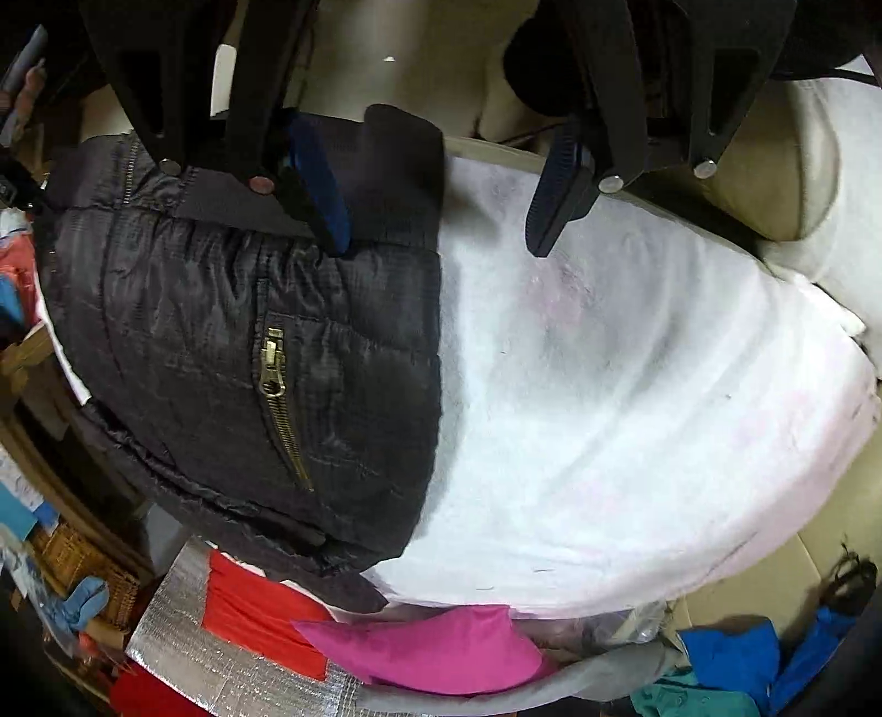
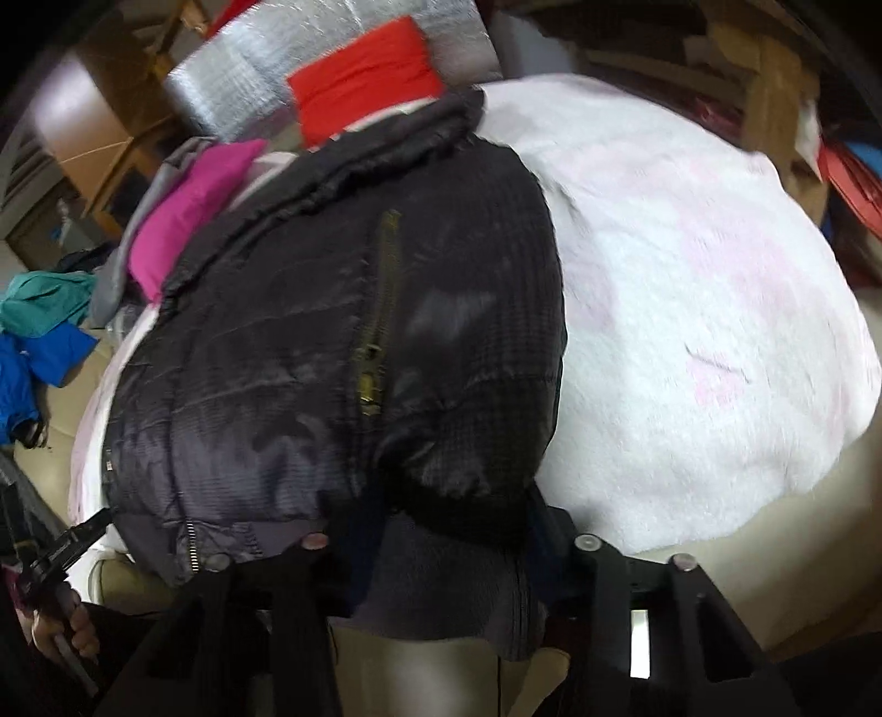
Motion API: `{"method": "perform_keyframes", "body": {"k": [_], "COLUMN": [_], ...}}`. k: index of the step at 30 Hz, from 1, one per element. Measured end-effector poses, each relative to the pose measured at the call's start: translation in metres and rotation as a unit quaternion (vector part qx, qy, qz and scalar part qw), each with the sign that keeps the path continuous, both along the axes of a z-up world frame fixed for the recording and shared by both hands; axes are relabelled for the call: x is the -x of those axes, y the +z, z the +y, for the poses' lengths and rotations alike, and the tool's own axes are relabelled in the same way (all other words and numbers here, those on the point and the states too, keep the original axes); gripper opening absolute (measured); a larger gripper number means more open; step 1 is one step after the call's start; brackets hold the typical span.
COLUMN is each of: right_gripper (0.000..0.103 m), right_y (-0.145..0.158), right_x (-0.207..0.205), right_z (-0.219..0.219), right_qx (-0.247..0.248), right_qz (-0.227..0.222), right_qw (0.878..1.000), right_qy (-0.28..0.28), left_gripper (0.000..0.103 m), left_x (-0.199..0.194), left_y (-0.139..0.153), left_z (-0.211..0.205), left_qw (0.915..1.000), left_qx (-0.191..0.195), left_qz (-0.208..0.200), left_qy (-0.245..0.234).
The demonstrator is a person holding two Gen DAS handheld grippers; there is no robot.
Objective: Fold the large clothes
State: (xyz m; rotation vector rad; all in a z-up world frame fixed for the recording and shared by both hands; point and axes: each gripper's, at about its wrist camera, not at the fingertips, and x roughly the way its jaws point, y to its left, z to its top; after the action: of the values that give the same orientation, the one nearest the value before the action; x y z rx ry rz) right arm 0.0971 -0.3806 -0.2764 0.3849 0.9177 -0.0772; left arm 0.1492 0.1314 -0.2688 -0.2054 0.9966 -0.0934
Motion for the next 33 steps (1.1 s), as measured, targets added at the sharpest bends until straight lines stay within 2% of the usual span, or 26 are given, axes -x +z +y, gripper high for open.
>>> {"method": "perform_keyframes", "body": {"k": [4,7,10,12,14,15,16,18,23,25,27,30,33], "right_gripper": [0.047,0.055,0.056,0.053,0.04,0.037,0.035,0.035,0.038,0.046,0.049,0.049,0.038], "right_y": [-0.011,-0.017,-0.019,-0.015,-0.009,-0.003,0.002,0.009,-0.012,-0.016,-0.017,-0.017,-0.012], "right_x": [-0.004,-0.007,-0.008,-0.007,-0.004,-0.001,0.003,0.006,-0.006,-0.006,-0.008,-0.006,0.0], "right_z": [-0.01,-0.017,-0.019,-0.017,-0.011,-0.007,-0.004,-0.003,-0.013,-0.017,-0.018,-0.013,-0.005], "right_qx": [-0.01,-0.03,-0.036,-0.026,-0.014,-0.008,-0.008,-0.015,-0.029,-0.047,-0.052,-0.025,0.008], "right_qz": [0.024,0.036,0.036,0.026,0.014,-0.004,-0.022,-0.042,0.013,0.021,0.025,0.02,0.014], "right_qw": [1.0,0.998,0.998,0.999,1.0,1.0,1.0,0.999,0.999,0.999,0.998,0.999,1.0], "right_qy": [-0.017,-0.029,-0.028,-0.013,-0.002,0.007,0.015,0.022,-0.013,-0.019,-0.018,-0.005,0.01], "left_gripper": [0.063,0.064,0.064,0.064,0.063,0.061,0.053,0.052,0.052,0.052,0.052,0.052,0.04], "left_x": [0.0,-0.006,-0.01,-0.008,-0.007,-0.006,-0.004,-0.005,-0.012,-0.016,-0.018,-0.013,-0.009], "left_y": [-0.002,-0.005,-0.009,-0.007,-0.003,-0.002,0.001,0.001,-0.007,-0.012,-0.013,-0.009,-0.005], "left_z": [-0.002,-0.005,-0.008,-0.012,-0.018,-0.021,-0.024,-0.027,-0.027,-0.025,-0.023,-0.024,-0.028], "left_qw": [1.0,0.9999,0.9995,0.9994,0.999,0.9988,0.9984,0.998,0.9982,0.9984,0.9985,0.998,0.9974], "left_qx": [-0.001,0.006,0.016,0.015,0.006,0.002,-0.004,-0.013,-0.014,0.001,0.007,0.012,0.004], "left_qz": [0.001,0.011,0.017,0.008,-0.006,-0.013,-0.022,-0.025,-0.006,0.011,0.011,0.001,-0.014], "left_qy": [-0.005,-0.009,-0.021,-0.031,-0.044,-0.047,-0.052,-0.056,-0.058,-0.056,-0.054,-0.062,-0.07]}}
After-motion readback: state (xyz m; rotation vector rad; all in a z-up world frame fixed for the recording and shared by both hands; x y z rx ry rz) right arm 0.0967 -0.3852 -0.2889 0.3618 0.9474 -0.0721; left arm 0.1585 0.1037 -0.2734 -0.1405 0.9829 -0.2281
